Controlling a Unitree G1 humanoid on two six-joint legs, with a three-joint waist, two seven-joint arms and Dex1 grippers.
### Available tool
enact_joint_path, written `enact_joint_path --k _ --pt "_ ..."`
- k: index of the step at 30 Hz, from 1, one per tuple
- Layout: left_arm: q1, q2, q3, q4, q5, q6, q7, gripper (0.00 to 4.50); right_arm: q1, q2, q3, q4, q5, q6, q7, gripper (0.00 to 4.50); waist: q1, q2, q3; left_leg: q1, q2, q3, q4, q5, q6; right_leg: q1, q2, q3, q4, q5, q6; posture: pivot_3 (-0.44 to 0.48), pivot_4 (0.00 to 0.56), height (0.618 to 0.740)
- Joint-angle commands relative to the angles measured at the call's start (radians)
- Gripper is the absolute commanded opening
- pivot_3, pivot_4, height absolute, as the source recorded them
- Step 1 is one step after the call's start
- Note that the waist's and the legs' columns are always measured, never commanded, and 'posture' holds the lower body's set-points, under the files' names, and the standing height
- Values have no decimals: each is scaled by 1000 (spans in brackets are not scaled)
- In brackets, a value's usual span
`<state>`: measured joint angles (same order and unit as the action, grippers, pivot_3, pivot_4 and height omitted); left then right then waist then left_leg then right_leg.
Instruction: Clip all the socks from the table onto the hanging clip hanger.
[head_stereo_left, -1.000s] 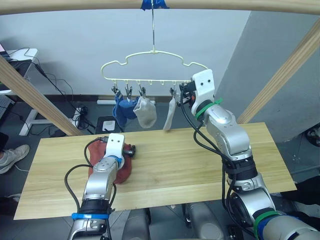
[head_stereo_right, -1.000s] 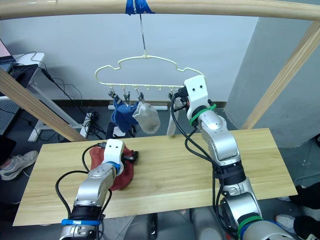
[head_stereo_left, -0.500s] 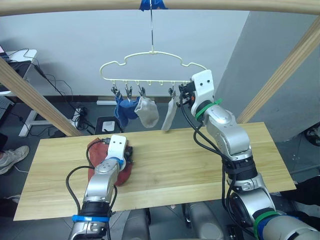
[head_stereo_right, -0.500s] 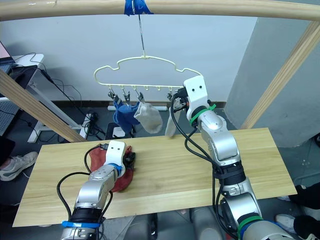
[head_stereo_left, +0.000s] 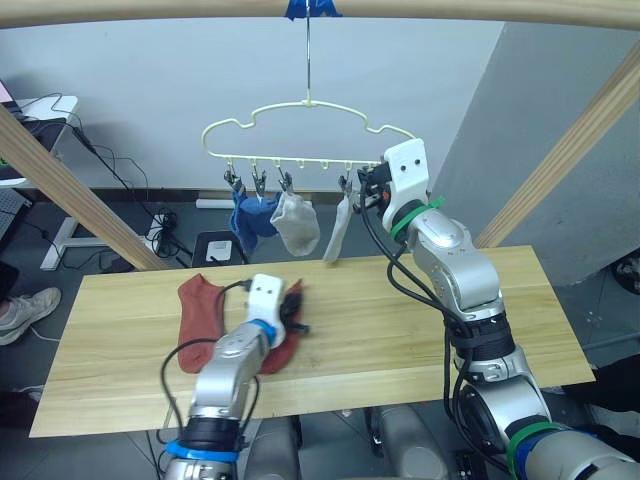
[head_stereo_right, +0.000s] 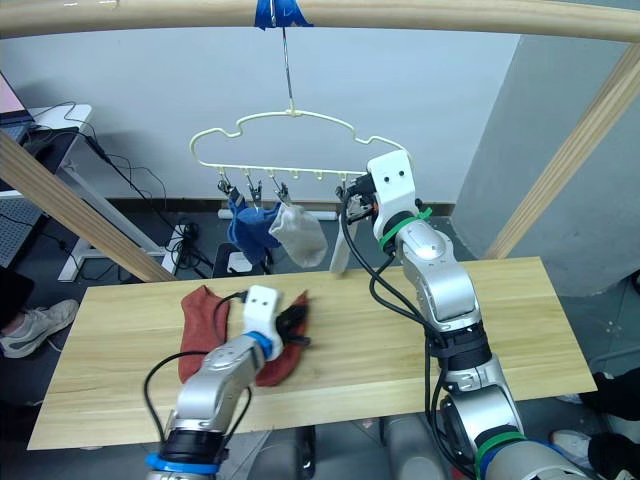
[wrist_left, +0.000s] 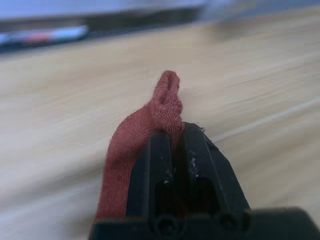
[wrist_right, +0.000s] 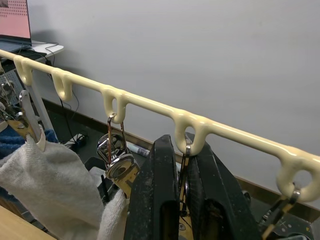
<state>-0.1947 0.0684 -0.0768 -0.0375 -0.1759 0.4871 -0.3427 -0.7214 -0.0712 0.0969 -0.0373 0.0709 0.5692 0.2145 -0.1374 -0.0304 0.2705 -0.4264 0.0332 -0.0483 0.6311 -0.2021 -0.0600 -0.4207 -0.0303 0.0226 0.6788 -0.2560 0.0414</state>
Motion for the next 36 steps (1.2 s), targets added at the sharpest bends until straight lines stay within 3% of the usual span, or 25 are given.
enact_joint_path --k 1,6,13,36 --pt "-56 -79 -74 -80 12 -40 39 18 -24 0 -16 -52 7 -5 -6 0 -1 0 0 0 0 0 0 0 0 0 0 0 0 0 0 -231 243 740" --pt "-138 -196 -96 -2 58 -106 162 18 -25 0 -15 -60 7 4 -8 0 -8 0 0 1 0 1 -1 0 0 0 1 1 0 -1 2 -235 241 740" --pt "-260 -268 -86 140 72 -204 275 18 -25 5 -12 -70 9 18 -11 0 -3 0 0 0 0 1 1 0 0 0 1 1 0 -2 5 -247 244 740" --pt "-315 -286 -92 175 59 -332 215 18 -7 13 -9 -90 14 53 -16 0 -6 0 0 0 -1 1 -1 0 0 -1 1 1 -1 -3 5 -251 249 740"
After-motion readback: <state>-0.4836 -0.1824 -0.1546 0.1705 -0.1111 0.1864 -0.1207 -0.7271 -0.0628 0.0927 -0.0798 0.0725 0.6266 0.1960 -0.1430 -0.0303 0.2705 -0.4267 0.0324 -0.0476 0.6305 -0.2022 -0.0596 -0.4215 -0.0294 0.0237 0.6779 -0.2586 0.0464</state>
